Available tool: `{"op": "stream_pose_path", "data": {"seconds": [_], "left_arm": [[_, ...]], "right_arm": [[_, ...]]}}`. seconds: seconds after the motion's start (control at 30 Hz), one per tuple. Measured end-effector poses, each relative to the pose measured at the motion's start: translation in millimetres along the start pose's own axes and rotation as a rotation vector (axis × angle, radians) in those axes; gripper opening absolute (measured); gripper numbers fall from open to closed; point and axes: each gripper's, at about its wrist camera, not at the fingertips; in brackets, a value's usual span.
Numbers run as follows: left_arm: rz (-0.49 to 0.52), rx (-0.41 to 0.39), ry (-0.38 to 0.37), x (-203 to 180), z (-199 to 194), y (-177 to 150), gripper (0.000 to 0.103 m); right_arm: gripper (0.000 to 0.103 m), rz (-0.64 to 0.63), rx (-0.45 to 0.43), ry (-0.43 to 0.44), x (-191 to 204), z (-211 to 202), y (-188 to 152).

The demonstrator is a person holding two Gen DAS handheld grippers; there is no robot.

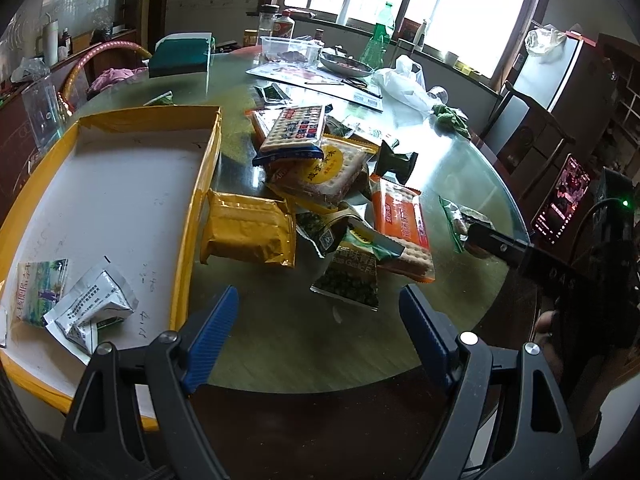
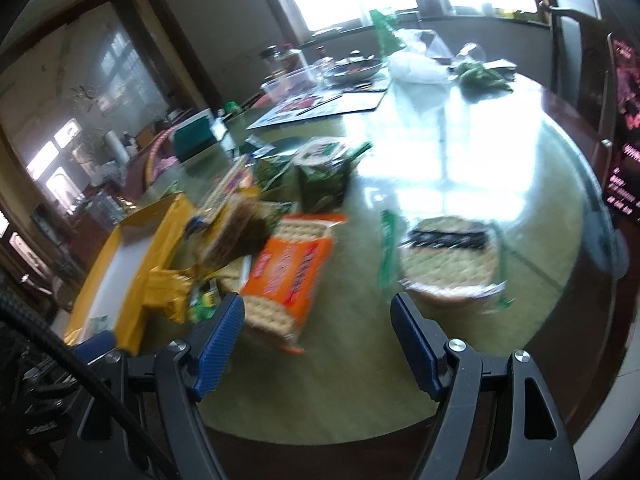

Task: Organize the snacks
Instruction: 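Reach the right tool to the round cracker pack and grasp it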

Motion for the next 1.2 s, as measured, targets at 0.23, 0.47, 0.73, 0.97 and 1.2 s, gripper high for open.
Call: {"op": "stream_pose_path", "data": {"seconds": [0.23, 0.47, 0.73, 0.97, 1.2], "left_arm": [[0.003, 0.008, 0.000, -0.9, 2.2, -0.1, 0.083], [-0.001, 0.022, 0.001, -0.3, 8.4, 0.7, 0.083], [0.008, 0.041, 0.012, -0.5, 15.2, 0.1, 0.083], [0.012, 0.058, 0.021, -2.0, 21.8, 1.5, 0.083], [0.058, 0.095, 0.018, -11.8, 41.3, 4.9, 0.083]], "right_arm": [[0.076, 0.031, 0.000, -0.161, -26.0, 13.3, 14.3], [0.076, 0.067, 0.069, -0.236, -46.1, 46.2, 24.6], [0.082, 0.008, 0.078, -0.268, -27.5, 62.3, 26.3], [0.082, -0.043, 0.079, -0.292, -18.3, 66.8, 26.5], [0.076, -0.065, 0.069, -0.261, -17.0, 57.5, 16.2]]}}
Point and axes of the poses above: each gripper's, at about its wrist camera, not at the fingertips, and z roughly the way its jaws point, x to its left, y to its top, and after that the axes turned 14 degrees about -y, right-handed
